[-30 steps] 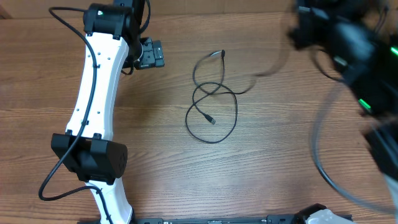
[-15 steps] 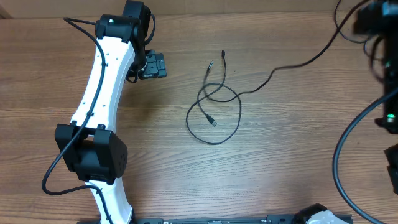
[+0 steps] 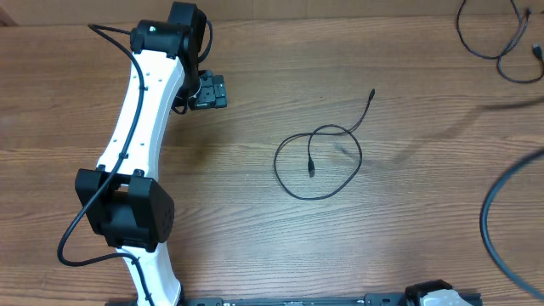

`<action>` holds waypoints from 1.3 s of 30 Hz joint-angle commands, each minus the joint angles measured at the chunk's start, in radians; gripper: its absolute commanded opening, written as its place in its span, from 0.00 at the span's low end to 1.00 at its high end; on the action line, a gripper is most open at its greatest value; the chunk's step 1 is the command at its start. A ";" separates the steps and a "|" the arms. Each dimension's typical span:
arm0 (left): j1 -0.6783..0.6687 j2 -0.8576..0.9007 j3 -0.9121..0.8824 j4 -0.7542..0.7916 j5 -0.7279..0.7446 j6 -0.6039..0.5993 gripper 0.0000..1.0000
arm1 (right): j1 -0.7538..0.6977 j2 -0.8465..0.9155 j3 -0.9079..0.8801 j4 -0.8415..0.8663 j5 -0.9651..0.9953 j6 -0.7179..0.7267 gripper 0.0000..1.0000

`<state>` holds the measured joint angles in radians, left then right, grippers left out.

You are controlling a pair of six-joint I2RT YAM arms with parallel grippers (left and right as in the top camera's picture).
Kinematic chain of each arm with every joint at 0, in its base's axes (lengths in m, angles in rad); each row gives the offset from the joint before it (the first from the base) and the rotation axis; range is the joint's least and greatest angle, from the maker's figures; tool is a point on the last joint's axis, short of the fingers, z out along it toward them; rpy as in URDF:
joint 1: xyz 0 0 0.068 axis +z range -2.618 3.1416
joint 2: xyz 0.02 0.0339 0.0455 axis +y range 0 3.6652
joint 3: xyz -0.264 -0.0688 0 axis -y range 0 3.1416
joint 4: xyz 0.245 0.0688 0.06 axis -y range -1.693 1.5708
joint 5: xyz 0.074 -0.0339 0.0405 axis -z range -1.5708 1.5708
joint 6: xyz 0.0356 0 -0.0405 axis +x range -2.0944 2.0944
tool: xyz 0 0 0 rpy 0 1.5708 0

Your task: Untangle cables

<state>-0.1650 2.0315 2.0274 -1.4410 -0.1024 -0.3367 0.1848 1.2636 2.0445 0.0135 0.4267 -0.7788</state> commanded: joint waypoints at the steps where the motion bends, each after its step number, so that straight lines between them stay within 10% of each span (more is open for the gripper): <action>1: -0.004 0.010 -0.003 -0.002 -0.009 0.012 1.00 | -0.129 0.079 -0.003 -0.089 -0.039 -0.064 0.05; 8: -0.006 0.010 -0.003 -0.019 -0.006 0.018 1.00 | -0.387 0.162 -0.083 -0.084 -0.149 0.160 0.04; 30: -0.006 0.010 -0.003 -0.058 -0.006 0.128 1.00 | -0.927 0.350 -0.084 0.142 -0.429 0.147 0.04; 39: -0.006 0.010 -0.003 -0.083 0.011 0.112 0.98 | -1.062 0.577 -0.092 -0.224 -0.429 0.776 0.04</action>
<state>-0.1650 2.0315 2.0274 -1.5196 -0.1017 -0.2325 -0.8650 1.7679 1.9518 -0.1509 -0.0002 -0.3153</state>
